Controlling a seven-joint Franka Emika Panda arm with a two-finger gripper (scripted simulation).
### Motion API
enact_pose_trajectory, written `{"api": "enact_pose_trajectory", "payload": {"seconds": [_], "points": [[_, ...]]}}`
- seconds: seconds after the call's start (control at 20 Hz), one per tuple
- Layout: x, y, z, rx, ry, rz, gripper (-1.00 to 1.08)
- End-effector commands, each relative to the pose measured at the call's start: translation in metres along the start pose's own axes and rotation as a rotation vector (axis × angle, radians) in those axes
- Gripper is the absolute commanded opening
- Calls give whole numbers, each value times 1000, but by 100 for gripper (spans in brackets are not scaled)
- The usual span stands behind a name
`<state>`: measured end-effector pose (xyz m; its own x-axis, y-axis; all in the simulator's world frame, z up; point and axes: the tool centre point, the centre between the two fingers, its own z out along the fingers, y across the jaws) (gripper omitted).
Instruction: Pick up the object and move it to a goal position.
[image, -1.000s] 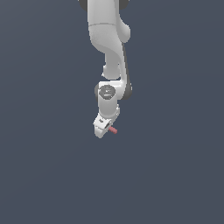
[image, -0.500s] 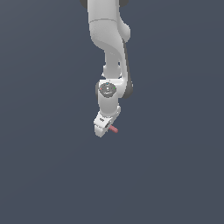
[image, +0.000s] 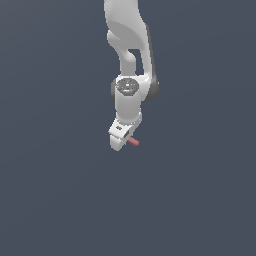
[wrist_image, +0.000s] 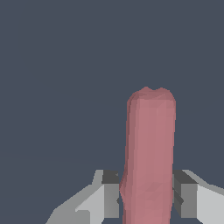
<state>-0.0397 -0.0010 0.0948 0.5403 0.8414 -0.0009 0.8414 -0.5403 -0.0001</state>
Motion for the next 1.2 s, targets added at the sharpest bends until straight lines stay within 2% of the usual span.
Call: {"api": "enact_pose_trajectory", "payload": {"seconds": [0.0,0.7,1.15], "points": [[7,-1,-25,0,0,-1,-100],[47,-4,-176,1,2,-2,-100],[63,-2,-235,0,1,0,-100]]}}
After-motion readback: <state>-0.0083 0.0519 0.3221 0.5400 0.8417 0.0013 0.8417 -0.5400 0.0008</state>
